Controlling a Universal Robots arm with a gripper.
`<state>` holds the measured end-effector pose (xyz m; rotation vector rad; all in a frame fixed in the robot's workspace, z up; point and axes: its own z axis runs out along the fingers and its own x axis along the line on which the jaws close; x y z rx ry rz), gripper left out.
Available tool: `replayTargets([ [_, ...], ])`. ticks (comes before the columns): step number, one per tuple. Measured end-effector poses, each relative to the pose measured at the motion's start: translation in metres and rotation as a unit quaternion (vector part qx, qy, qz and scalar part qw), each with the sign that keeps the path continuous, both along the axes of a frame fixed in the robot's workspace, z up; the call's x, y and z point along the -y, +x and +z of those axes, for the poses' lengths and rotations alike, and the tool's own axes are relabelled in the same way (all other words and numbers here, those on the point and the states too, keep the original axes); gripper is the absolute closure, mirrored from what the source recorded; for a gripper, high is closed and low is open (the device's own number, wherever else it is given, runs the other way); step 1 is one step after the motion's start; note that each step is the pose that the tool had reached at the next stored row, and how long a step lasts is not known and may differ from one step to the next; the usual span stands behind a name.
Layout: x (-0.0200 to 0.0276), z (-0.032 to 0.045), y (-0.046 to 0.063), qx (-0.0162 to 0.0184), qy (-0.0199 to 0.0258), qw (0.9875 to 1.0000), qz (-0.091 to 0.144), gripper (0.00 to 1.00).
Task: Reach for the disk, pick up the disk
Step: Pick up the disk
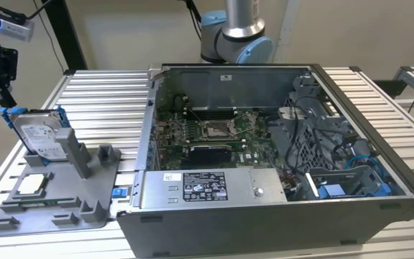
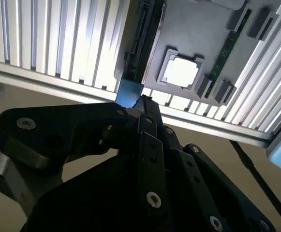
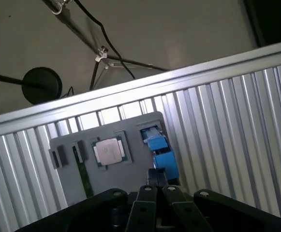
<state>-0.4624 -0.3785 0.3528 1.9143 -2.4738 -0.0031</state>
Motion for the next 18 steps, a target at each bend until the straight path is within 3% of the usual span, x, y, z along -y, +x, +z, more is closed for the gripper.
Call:
replayTargets([
  [3,-0.0012,-0.0011,0.0,0.0019,0.0005,1.0,0.008,1.0],
  [9,-0.0052,-0.0019,0.0011,0.002,0.0016,0.9999,0.017,1.0],
  [15,-0.0055,-0.0019,0.0013,0.002,0.0017,0.9998,0.018,1.0],
  [16,-0.0055,-0.0019,0.0013,0.002,0.0017,0.9998,0.018,0.0],
  [18,-0.0055,-0.0019,0.0013,0.0019,0.0017,0.9998,0.018,0.0],
])
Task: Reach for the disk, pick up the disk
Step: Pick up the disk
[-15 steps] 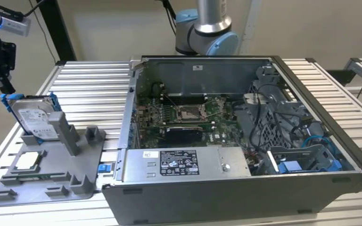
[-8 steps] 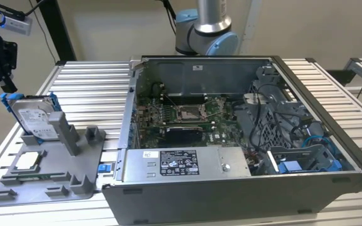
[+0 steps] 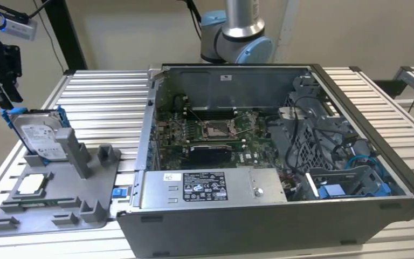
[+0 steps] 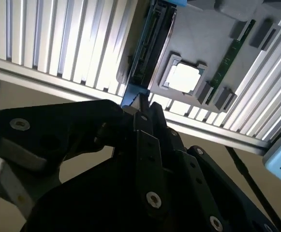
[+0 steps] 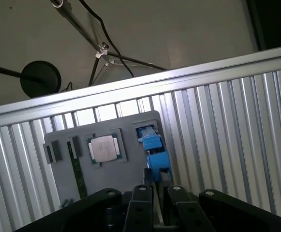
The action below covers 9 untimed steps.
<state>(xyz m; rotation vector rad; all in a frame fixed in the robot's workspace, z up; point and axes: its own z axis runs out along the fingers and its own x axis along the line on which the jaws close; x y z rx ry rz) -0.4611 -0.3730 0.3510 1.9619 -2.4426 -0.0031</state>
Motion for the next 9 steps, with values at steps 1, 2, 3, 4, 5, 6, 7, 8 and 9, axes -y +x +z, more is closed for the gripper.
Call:
replayTargets([
  [1,0.0,0.0,0.0,0.0,0.0,1.0,0.0,0.0],
  [2,0.0,0.0,0.0,0.0,0.0,1.0,0.0,0.0],
  [3,0.0,0.0,0.0,0.0,0.0,1.0,0.0,0.0],
  [4,0.0,0.0,0.0,0.0,0.0,1.0,0.0,0.0],
  [5,0.0,0.0,0.0,0.0,0.0,1.0,0.0,0.0],
  [6,0.0,0.0,0.0,0.0,0.0,1.0,0.0,0.0],
  [7,0.0,0.0,0.0,0.0,0.0,1.0,0.0,0.0],
  [8,0.0,0.0,0.0,0.0,0.0,1.0,0.0,0.0],
  [9,0.0,0.0,0.0,0.0,0.0,1.0,0.0,0.0],
])
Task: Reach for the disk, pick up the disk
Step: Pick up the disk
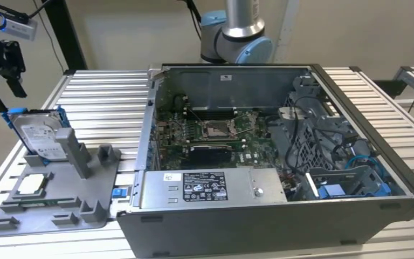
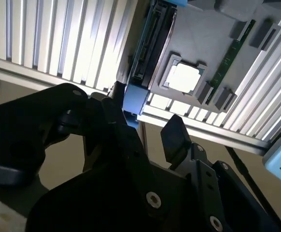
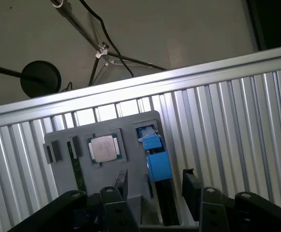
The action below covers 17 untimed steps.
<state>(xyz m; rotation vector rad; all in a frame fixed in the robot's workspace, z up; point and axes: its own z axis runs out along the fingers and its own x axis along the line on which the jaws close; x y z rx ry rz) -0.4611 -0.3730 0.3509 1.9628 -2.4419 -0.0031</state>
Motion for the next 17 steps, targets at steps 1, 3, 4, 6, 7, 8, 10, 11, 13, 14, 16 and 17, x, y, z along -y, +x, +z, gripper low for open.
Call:
replayTargets([
  [1,-0.0001,-0.0003,0.0,0.0001,0.0,1.0,0.0,0.0],
  [3,-0.0006,-0.0011,0.0,0.0,0.0,1.0,0.0,0.0],
  [4,-0.0009,-0.0019,0.0,-0.0001,0.0,1.0,0.0,0.0],
  [6,-0.0015,-0.0051,0.0,0.0,0.0,1.0,0.001,0.0],
  [7,-0.0018,-0.0069,0.0,0.0,-0.0003,1.0,0.002,0.0],
  [8,-0.0018,-0.0085,0.0,0.0,-0.0008,1.0,0.003,0.0],
  [10,-0.0019,-0.0116,0.0,0.0,-0.0016,1.0,0.006,0.0],
  [11,-0.0019,-0.0132,0.0,0.0,-0.0017,1.0,0.009,0.0],
  [13,-0.0019,-0.017,0.0,0.0,-0.0017,0.9999,0.014,0.0],
  [14,-0.0019,-0.0187,0.0,0.0,-0.0017,0.9999,0.017,0.0],
  [16,-0.0019,-0.0225,0.0,0.0,-0.0017,0.9997,0.022,0.0],
  [17,-0.0019,-0.0243,0.0,0.0001,-0.0017,0.9997,0.024,0.0],
])
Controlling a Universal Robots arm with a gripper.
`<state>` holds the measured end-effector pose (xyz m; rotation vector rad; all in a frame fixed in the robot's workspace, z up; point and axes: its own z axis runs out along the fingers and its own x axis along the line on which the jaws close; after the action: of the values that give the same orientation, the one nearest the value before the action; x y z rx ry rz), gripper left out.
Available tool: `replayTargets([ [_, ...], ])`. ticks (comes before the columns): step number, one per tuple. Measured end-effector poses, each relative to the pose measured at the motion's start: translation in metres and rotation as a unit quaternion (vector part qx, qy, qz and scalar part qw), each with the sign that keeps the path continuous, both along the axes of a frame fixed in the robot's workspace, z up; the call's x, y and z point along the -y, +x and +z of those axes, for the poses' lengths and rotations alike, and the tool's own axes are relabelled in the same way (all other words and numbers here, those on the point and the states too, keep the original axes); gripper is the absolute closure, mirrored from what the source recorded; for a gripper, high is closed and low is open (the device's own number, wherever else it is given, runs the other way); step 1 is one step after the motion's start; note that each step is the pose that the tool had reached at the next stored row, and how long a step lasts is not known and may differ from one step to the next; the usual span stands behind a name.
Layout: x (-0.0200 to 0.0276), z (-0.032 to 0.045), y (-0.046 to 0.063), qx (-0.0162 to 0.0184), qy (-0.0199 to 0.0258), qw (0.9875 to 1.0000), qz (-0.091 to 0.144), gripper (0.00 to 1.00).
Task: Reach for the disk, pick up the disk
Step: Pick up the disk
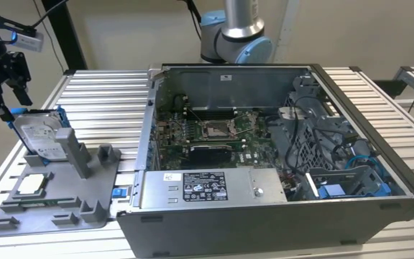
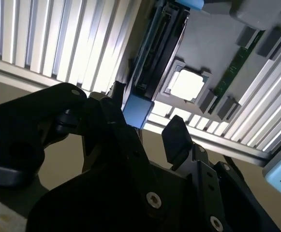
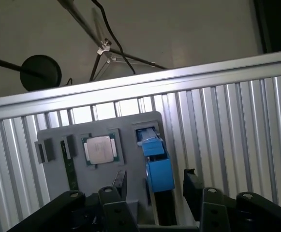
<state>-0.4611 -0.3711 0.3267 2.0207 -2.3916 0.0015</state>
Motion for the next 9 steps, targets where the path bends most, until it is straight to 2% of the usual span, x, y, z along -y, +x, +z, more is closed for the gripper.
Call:
replayTargets([
  [9,0.0,-0.0159,0.0,-0.0001,0.0,0.9998,0.021,0.0],
])
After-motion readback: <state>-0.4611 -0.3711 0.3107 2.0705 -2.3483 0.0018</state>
